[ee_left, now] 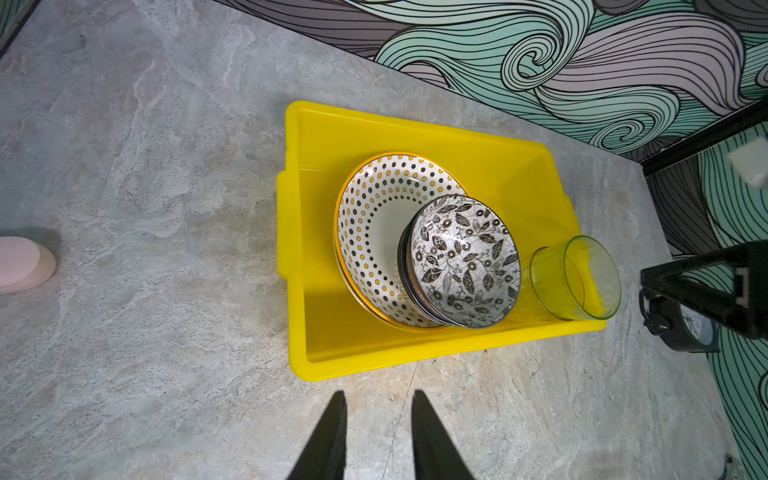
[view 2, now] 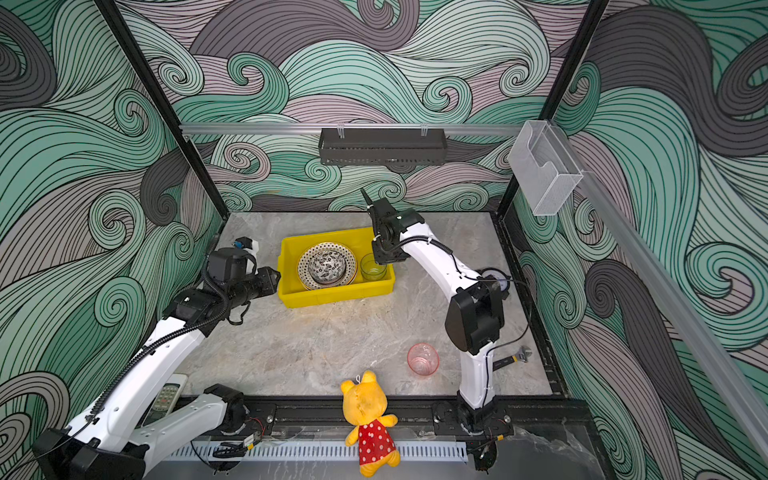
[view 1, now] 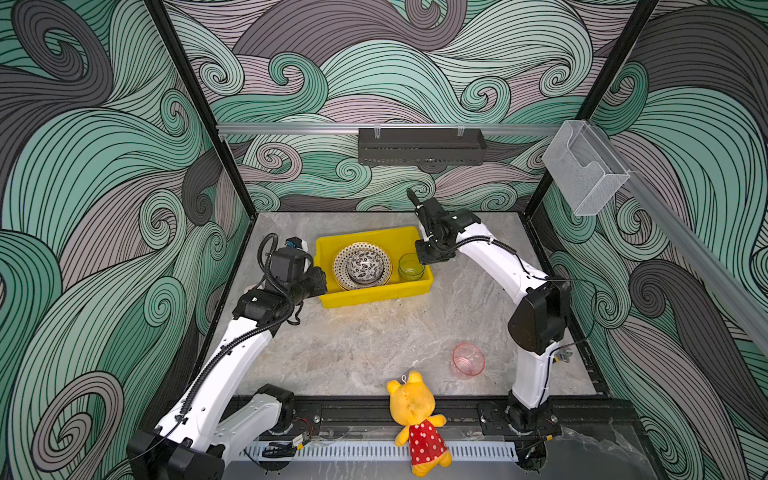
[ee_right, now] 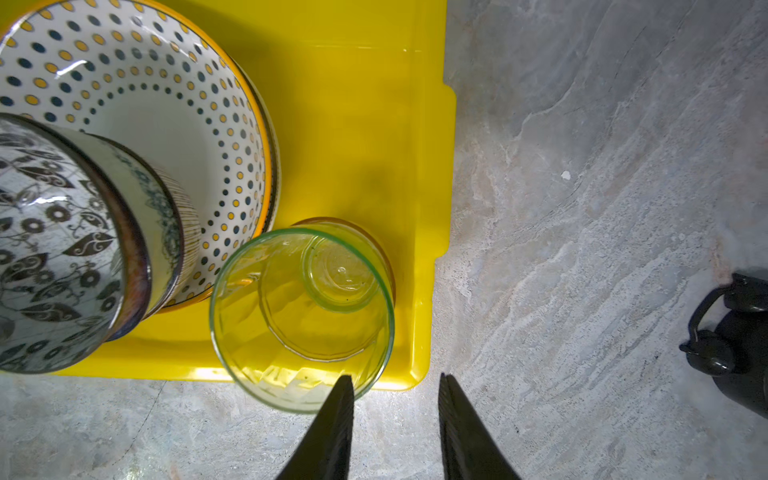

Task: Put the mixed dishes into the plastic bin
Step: 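Open the right gripper and lift it away from the green cup, then move the right gripper over the pink glass cup near the plush toy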

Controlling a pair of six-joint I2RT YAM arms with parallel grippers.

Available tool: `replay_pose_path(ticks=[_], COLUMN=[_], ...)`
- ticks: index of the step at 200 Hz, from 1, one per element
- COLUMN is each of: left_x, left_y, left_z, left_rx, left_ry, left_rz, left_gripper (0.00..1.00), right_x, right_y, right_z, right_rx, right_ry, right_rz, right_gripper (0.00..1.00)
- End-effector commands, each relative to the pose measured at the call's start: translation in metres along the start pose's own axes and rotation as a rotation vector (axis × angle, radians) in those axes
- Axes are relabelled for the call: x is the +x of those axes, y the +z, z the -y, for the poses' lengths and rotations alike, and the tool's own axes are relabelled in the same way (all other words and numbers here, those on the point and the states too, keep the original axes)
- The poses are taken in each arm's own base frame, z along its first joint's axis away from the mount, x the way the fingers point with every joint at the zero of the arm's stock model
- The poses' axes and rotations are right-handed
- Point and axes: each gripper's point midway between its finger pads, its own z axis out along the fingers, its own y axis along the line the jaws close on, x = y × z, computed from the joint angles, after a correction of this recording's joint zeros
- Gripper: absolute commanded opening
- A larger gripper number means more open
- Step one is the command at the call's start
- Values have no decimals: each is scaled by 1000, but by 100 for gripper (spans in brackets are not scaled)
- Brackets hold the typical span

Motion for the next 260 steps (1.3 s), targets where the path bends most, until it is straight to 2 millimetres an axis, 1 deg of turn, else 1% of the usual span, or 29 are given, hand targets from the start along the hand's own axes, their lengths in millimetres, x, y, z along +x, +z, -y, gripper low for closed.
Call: replay_pose_path(ticks=[1, 43, 75, 117, 156, 227, 260], left_x=[-10, -7, -7, -4, 0, 2, 4], left_y=[-14, -17, -21, -24, -26, -28, -29], left_z=[-4, -9, -10, -9, -9, -5, -6], left_rx=[-21, -39, -44, -26, -12, 13, 8], left_ry=[-11, -15, -14, -19, -21, -20, -18], left_rz=[32, 38, 42, 47, 45, 32, 27], left_gripper=[30, 30, 30, 30, 30, 30, 30], right_x=[8, 10, 11, 19, 29, 52, 64], right_y=[-12, -24, -37, -50, -59, -68, -73], right_z=[2, 1, 2, 7, 11, 22, 29], right_rx=[16, 9, 2, 3, 5, 21, 33], right_ry=[-19, -24, -18, -6, 6, 15, 25], right_rz=[0, 19, 46, 66, 83, 85, 90], right_gripper=[37, 38, 38, 38, 38, 39, 39])
